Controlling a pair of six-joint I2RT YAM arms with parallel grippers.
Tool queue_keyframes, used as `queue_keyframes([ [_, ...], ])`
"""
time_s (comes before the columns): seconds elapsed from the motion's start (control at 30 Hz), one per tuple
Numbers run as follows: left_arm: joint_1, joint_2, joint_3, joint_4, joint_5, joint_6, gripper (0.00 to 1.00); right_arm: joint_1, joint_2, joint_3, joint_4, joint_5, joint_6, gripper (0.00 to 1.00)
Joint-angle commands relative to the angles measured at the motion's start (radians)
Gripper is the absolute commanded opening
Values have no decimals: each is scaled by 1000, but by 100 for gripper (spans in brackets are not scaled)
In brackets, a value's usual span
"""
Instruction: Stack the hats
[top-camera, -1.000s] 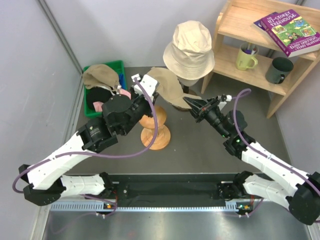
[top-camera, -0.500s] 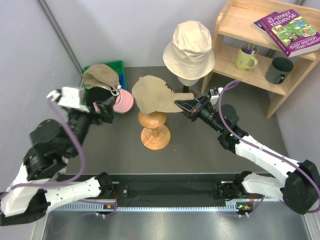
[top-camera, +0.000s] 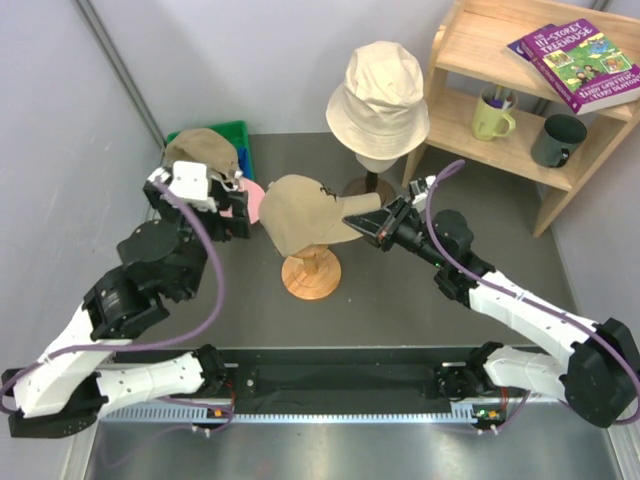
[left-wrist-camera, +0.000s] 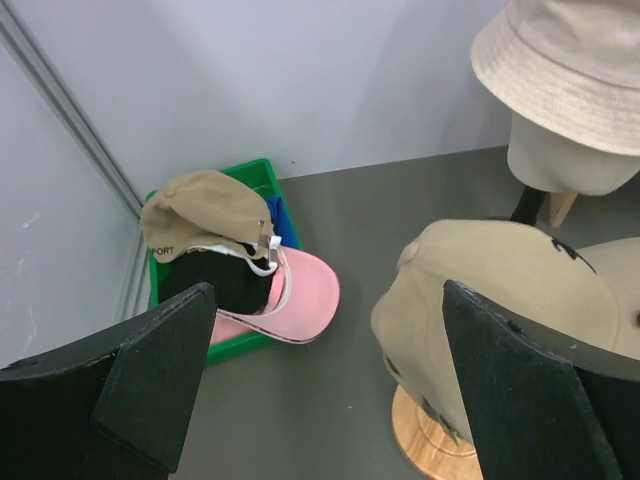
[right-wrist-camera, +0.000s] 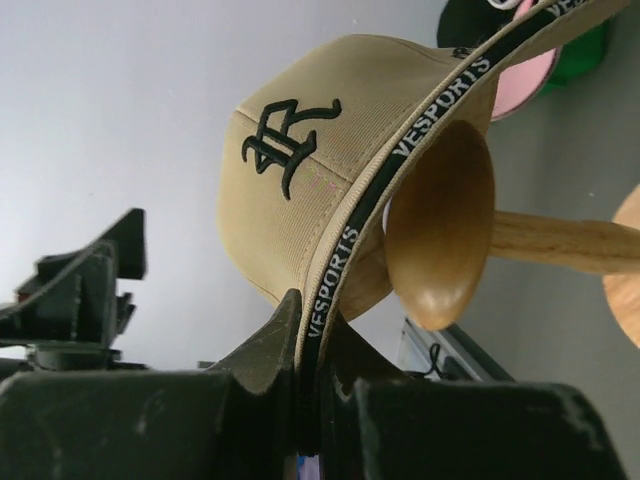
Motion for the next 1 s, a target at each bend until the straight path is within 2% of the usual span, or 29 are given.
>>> queue_keyframes([
  [0.0,1,122,111,-40,31,-5,99,12,-37,3,-39,-54,-108,0],
  [0.03,1,186,134,-84,24,-11,99,12,-40,3,-56,-55,-143,0],
  [0.13,1,252,164,-57,10,-36,99,11,-57,-21,-111,-57,-183,0],
  [0.27,2,253,113,112,37,-39,99,3,-91,-81,-97,-37,-208,0],
  [0.5,5,248,50,126,74,-146,99,-39,-116,-176,-36,-46,-311,0],
  [0.57,7,237,1,117,84,-201,99,-63,-94,-207,56,-67,-308,0],
  [0.7,13,211,-98,92,113,-335,99,-80,-45,-237,117,-104,-334,0],
  [0.77,16,201,-164,94,136,-417,99,-82,-27,-239,124,-124,-358,0],
  [0.97,21,167,-298,137,168,-536,99,-92,-25,-253,85,-124,-400,0],
])
